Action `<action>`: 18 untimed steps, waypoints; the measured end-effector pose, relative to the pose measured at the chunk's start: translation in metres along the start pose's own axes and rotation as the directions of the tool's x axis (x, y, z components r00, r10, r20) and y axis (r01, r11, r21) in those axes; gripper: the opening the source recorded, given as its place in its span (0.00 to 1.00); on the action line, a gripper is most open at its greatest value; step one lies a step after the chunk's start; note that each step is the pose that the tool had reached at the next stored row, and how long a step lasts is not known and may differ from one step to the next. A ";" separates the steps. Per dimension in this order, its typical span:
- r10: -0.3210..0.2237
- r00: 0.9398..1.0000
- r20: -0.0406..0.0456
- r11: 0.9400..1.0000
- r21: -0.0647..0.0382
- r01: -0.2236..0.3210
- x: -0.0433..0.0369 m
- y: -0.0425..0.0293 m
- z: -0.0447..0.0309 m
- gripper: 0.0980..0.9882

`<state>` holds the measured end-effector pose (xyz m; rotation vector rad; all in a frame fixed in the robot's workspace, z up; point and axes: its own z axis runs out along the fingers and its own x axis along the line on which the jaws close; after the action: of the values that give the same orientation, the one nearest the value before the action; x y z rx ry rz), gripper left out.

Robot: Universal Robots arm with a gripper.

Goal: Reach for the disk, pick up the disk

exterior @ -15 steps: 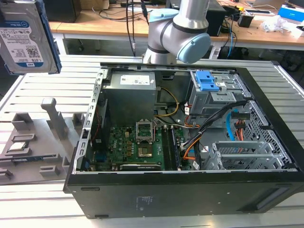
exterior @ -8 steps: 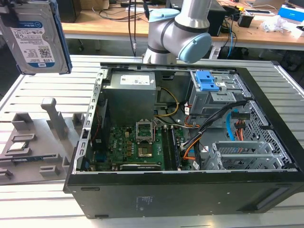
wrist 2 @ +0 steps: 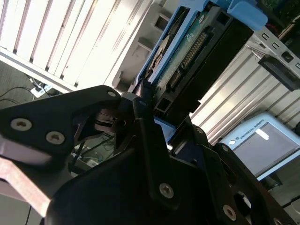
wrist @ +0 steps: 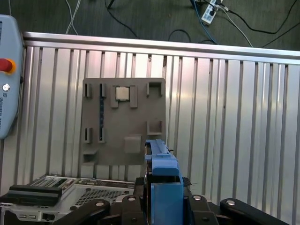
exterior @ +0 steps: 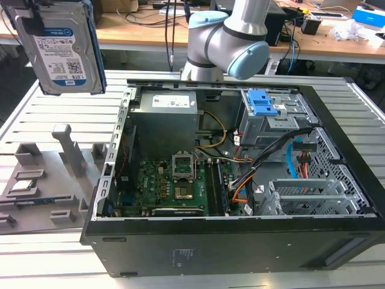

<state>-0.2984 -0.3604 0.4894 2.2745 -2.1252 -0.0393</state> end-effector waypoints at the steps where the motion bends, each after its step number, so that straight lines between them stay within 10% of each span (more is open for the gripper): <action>1: 0.000 1.000 0.000 1.000 0.000 0.000 0.0003 -0.0044 -0.0001 0.30; 18: 0.000 1.000 0.000 1.000 0.000 0.000 0.0057 -0.0884 -0.0034 0.30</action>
<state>-0.2098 -0.3602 0.4894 2.2745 -2.1252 -0.0393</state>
